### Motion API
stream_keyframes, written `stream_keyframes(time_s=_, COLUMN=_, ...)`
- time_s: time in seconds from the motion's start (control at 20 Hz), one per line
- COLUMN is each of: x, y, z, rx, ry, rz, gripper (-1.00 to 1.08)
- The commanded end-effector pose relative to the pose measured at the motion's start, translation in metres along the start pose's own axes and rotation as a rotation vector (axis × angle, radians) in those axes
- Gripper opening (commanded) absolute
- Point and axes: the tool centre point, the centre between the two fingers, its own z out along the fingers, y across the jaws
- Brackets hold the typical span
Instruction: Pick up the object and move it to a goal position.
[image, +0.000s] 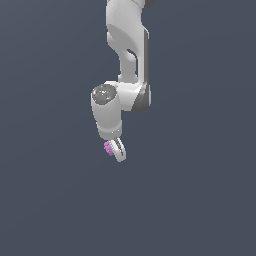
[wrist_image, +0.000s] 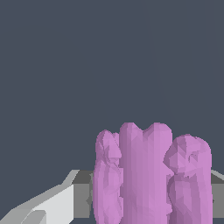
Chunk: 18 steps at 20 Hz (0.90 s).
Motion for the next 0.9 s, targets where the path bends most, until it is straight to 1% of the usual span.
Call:
stream_keyframes(time_s=0.0, x=-0.004, y=0.015, z=-0.011, rx=0.001, ry=0.0, rz=0.0, gripper=-1.0)
stream_keyframes(time_s=0.25, x=-0.011, y=0.039, z=-0.029, rx=0.001, ry=-0.001, rz=0.0, gripper=-1.0)
stream_keyframes(time_s=0.45, x=-0.015, y=0.053, z=-0.04, rx=0.0, ry=0.0, rz=0.0, gripper=-1.0)
stream_keyframes(time_s=0.65, x=-0.017, y=0.063, z=-0.048, rx=0.0, ry=0.0, rz=0.0, gripper=-1.0)
stream_keyframes(time_s=0.85, x=-0.018, y=0.067, z=-0.051, rx=0.0, ry=0.0, rz=0.0, gripper=-1.0)
